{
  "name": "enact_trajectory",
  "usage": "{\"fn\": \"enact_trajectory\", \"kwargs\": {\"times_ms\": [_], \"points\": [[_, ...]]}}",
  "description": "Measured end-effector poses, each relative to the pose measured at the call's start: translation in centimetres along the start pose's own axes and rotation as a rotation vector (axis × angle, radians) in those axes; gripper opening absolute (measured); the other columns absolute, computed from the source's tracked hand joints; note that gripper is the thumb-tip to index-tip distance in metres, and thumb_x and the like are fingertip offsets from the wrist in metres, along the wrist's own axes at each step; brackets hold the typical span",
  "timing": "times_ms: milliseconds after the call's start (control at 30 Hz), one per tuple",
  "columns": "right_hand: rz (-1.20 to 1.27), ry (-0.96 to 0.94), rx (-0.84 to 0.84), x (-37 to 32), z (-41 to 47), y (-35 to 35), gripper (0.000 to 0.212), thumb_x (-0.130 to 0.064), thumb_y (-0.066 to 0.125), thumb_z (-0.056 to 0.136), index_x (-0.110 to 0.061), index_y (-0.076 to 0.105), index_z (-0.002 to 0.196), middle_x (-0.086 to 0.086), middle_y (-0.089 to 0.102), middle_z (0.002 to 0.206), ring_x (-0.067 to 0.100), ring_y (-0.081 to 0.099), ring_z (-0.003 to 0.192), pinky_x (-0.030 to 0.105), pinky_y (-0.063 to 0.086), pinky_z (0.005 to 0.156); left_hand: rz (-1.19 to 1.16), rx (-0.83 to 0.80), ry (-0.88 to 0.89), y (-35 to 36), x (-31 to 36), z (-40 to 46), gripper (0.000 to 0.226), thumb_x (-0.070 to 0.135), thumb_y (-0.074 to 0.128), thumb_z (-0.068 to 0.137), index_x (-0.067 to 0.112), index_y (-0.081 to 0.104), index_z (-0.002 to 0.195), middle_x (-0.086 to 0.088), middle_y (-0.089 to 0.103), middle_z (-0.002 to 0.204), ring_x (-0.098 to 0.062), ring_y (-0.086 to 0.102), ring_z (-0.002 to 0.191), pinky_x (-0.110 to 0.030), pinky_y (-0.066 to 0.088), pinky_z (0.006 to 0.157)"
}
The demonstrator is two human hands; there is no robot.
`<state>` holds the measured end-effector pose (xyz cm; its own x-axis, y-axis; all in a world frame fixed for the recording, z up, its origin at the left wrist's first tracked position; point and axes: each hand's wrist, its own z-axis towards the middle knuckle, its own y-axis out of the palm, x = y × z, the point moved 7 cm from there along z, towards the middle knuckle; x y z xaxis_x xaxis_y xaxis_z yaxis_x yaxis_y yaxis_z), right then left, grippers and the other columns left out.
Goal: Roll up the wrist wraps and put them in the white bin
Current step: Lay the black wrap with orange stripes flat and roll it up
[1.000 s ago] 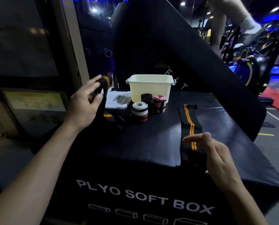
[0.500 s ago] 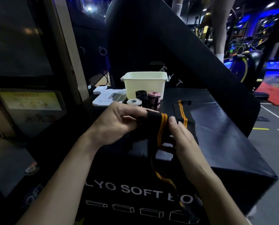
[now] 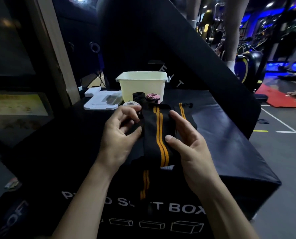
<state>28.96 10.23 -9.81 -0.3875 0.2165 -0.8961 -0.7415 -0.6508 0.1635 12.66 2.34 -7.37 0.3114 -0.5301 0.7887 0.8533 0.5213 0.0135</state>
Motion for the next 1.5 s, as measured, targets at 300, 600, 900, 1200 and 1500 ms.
{"fn": "enact_trajectory", "kwargs": {"times_ms": [300, 600, 900, 1200, 1500], "points": [[-0.065, -0.148, 0.033, -3.0, 3.2, 0.4, 0.068, 0.001, 0.061, 0.084, -0.014, 0.047, 0.149, -0.003, 0.056, 0.149, 0.009, 0.046, 0.142, 0.036, 0.035, 0.120, -0.400, -0.255, -0.564, 3.0, -3.0, -3.4, 0.076, 0.074, 0.060, 0.088, 0.023, 0.056, 0.145, -0.017, 0.049, 0.135, -0.041, 0.045, 0.129, -0.058, 0.031, 0.113], [-0.047, -0.053, 0.152, -6.5, 13.8, -2.5, 0.068, 0.011, 0.058, 0.088, -0.011, 0.044, 0.151, -0.012, 0.065, 0.123, 0.005, 0.066, 0.104, 0.026, 0.056, 0.083, -0.319, -0.393, -0.538, 5.3, -3.4, -1.1, 0.043, 0.060, 0.077, 0.081, 0.031, 0.075, 0.112, -0.004, 0.077, 0.107, -0.020, 0.074, 0.096, -0.032, 0.057, 0.079], [0.036, 0.070, 0.310, -5.8, 21.0, -6.2, 0.062, 0.012, 0.052, 0.095, -0.013, 0.044, 0.151, -0.008, 0.065, 0.113, 0.000, 0.058, 0.049, 0.016, 0.041, 0.040, -0.431, -0.318, -0.557, 7.8, -4.9, 1.9, 0.036, 0.023, 0.068, 0.089, 0.012, 0.067, 0.124, -0.016, 0.073, 0.120, -0.027, 0.071, 0.108, -0.040, 0.057, 0.095], [-0.153, 0.278, 0.319, 2.7, 24.8, -13.7, 0.063, 0.015, 0.046, 0.094, -0.013, 0.045, 0.151, -0.006, 0.057, 0.133, 0.000, 0.064, 0.077, 0.017, 0.053, 0.055, -0.601, -0.232, -0.679, 10.9, -7.5, 3.4, 0.029, 0.015, 0.057, 0.102, -0.001, 0.065, 0.125, -0.023, 0.071, 0.117, -0.030, 0.070, 0.101, -0.038, 0.061, 0.085], [-0.301, 0.479, 0.151, 8.7, 25.4, -16.2, 0.063, 0.013, 0.044, 0.092, -0.018, 0.053, 0.146, 0.006, 0.064, 0.134, 0.020, 0.067, 0.104, 0.026, 0.055, 0.073, -0.562, -0.253, -0.730, 11.1, -9.6, 4.2, 0.037, 0.011, 0.056, 0.101, 0.029, 0.084, 0.086, -0.012, 0.078, 0.104, -0.016, 0.074, 0.090, -0.026, 0.061, 0.078]]}}
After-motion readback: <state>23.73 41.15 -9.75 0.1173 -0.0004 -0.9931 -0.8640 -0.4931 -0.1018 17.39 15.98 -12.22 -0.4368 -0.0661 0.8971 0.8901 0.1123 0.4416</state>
